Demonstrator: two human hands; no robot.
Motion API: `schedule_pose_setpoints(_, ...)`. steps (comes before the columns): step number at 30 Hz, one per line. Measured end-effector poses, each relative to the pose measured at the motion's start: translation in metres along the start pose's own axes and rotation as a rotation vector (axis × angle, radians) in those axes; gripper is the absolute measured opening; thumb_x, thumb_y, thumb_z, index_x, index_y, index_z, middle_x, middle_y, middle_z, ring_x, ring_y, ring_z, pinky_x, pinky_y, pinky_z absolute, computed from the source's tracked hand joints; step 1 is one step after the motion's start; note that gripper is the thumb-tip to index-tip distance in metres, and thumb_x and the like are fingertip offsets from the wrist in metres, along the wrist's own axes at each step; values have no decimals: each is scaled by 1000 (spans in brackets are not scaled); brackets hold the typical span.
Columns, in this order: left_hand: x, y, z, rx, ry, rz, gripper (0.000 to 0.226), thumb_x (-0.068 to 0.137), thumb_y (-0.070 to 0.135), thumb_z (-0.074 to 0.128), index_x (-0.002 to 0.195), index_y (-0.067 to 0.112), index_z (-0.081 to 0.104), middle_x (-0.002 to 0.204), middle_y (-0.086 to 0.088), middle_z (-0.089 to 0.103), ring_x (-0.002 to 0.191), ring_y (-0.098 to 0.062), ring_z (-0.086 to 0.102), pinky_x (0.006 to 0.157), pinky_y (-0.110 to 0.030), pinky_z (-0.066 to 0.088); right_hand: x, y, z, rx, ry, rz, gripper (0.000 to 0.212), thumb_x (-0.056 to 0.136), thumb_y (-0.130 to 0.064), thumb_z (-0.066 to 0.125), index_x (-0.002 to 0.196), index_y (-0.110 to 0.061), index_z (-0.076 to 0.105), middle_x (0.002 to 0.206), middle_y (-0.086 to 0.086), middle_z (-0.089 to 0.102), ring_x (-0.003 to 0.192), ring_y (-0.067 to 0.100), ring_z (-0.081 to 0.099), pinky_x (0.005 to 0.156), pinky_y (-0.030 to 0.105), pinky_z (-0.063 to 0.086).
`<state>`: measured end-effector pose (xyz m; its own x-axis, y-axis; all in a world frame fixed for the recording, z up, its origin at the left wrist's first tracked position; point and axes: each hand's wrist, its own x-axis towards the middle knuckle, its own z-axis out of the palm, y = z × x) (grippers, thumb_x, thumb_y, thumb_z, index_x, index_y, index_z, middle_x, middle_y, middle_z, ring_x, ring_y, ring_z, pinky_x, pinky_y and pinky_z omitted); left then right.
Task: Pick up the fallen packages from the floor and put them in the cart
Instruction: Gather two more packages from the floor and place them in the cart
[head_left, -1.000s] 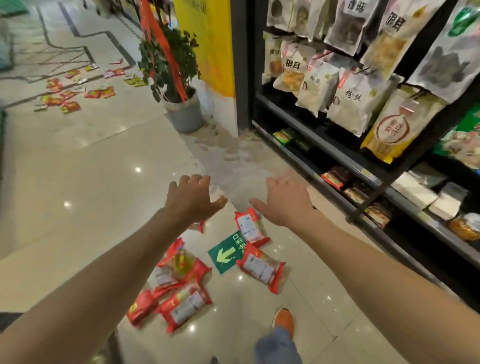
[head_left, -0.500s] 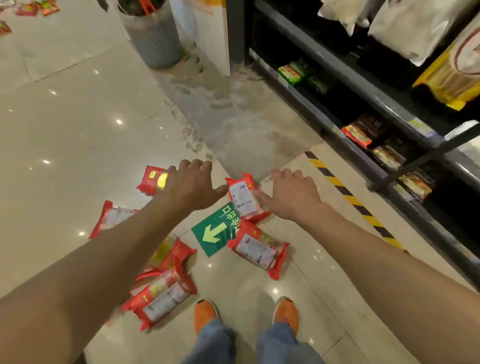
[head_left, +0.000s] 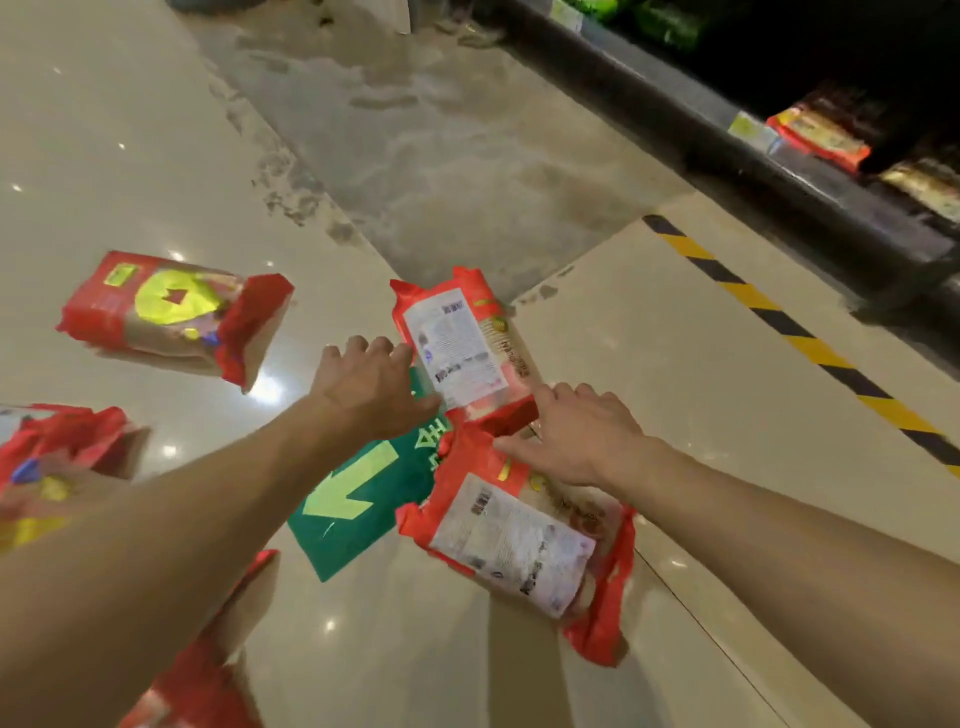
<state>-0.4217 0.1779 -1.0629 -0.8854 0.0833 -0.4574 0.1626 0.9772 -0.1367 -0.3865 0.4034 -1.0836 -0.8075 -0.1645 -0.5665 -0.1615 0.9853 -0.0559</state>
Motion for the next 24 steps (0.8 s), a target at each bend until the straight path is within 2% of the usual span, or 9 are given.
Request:
schedule_pose_setpoints(5,38,6,45,21,64,34,91,97,85,45,160,20,48,155,-9,61,144,-35,55,115,-55,45,34,13,51,65,-3,-88,105,84,-97,33,160,-25,37,156,6,54,140,31,52,110,48,46)
schedule_pose_setpoints(10,51,0,39,30,106,15,89,98,83,45,160,19,47,157,-10,60,145,-35,55,117,-54,45,34,10,72,185,-63,-150,106,83,-97,38,165,-31,30,164,2,47,144,26,51,112,44,48)
schedule_pose_setpoints(16,58,0,43,-75,78,-50,91,99,82,46,164,18,43,159,-12,59,147,-36,54,119,-55,44,33,15,92,479,-172,-156,105,75,-96,59,158,-37,37,142,-9,64,125,15,66,106,41,55)
schedule_pose_setpoints(19,66,4,47,-129,71,-71,90,99,82,47,162,19,45,158,-11,60,147,-36,54,119,-56,44,31,15,100,554,-169,-173,95,78,-86,69,153,-35,42,127,-17,65,112,7,66,98,31,55)
schedule_pose_setpoints(22,82,11,48,-280,33,-115,87,99,80,51,161,19,45,156,-11,61,143,-37,57,118,-58,47,30,18,102,584,-146,-182,94,75,-88,68,151,-37,44,119,-21,63,107,4,66,90,27,54)
schedule_pose_setpoints(24,96,12,52,-544,-20,-175,88,96,78,57,160,19,46,152,-10,65,134,-38,65,113,-57,55,28,22,101,599,-119,-177,94,74,-90,68,149,-38,44,119,-23,63,105,0,65,85,24,51)
